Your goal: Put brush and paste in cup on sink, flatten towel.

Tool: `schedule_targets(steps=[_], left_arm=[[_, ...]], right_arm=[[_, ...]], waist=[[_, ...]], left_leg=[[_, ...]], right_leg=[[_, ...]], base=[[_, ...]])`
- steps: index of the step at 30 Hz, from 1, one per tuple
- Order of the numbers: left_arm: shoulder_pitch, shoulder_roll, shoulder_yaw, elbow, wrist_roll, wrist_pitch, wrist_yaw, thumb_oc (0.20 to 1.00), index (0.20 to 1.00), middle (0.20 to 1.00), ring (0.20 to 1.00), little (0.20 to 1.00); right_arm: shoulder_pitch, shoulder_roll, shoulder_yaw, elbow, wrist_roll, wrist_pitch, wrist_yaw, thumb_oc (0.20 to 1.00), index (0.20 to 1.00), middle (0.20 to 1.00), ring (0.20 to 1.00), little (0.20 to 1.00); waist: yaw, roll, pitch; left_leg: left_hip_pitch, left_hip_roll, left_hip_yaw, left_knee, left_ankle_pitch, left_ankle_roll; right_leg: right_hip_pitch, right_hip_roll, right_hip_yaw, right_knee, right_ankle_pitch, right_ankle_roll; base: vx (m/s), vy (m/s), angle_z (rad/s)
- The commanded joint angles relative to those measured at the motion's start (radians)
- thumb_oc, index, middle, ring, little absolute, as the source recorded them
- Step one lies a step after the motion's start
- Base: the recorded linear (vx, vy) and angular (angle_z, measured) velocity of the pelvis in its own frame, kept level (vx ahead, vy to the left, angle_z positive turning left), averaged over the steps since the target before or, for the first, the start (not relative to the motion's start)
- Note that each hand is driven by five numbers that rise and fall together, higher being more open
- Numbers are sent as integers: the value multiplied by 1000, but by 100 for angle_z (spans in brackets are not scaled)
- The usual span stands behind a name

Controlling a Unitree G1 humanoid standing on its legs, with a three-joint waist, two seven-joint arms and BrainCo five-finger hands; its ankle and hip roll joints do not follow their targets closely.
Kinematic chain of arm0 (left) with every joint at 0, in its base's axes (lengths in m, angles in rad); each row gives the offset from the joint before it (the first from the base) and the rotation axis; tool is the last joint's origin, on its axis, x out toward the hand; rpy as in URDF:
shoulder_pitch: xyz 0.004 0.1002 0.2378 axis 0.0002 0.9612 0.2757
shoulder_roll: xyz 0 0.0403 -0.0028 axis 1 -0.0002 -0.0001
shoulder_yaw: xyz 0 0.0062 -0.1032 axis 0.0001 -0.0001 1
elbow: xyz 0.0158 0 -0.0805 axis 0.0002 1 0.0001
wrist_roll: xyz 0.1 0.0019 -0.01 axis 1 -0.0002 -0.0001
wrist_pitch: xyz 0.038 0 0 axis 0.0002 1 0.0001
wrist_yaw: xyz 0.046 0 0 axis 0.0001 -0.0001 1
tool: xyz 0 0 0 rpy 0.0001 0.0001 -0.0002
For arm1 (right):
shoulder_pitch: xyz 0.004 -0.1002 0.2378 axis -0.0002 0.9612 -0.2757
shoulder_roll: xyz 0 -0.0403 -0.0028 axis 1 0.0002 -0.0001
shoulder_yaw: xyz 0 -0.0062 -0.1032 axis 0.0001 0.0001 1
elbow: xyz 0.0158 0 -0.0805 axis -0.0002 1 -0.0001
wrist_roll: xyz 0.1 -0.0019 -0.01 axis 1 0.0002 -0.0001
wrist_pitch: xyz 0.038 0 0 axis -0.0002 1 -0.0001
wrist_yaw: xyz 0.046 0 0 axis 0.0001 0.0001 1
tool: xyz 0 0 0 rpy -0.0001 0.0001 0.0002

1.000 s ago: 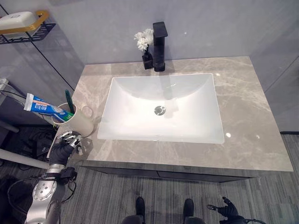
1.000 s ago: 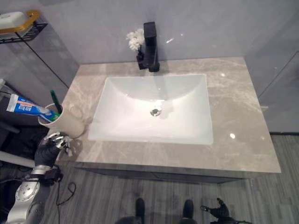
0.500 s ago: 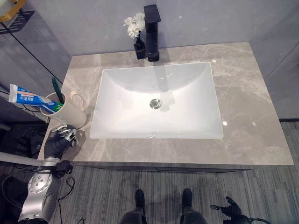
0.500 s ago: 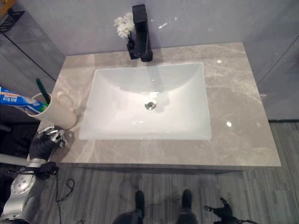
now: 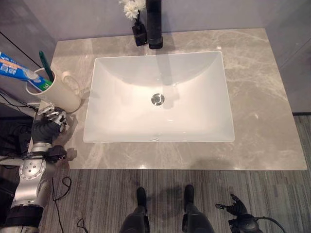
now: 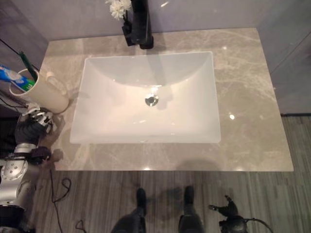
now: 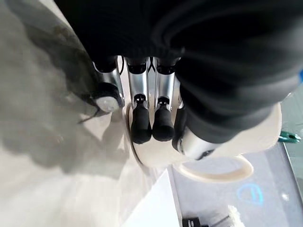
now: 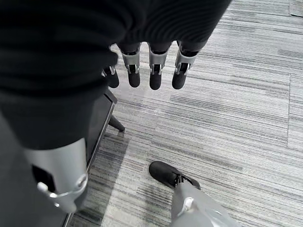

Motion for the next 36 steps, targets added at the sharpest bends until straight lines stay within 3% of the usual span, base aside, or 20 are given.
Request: schedule_targets(steps=[1,18,36], left_arm=[[-58,58,-21,57,-16,-27,17,200,200,200,200,200],[-316,166,-129,198,-20,-39,65,200,200,200,200,200],[-558,195,-231,412,-40,-27,96,200,200,200,200,200]], right_arm=[[-43,-25,22,-15,27,-11,-26,1000,1000,1000,1000,1000],[-70,-30,70,-57,42,-22,-33,1000,1000,1000,1000,1000],[-87,-45,112,-89,35,-25,-33,1000,1000,1000,1000,1000]], waist=[[-26,-13,27],[-50,-23,40],[-76,-42,58]], left_leg=[[-9,12,-25,3,30,-20],[-42,13,-8,3,31,-22],[-67,24,17,3,36,-25]], right_leg=[[62,-69,7,0,8,93],[7,-68,42,0,22,105],[-43,-57,71,0,40,113]], base=[[0,0,0],[10,2,-3],[3,-1,-4]])
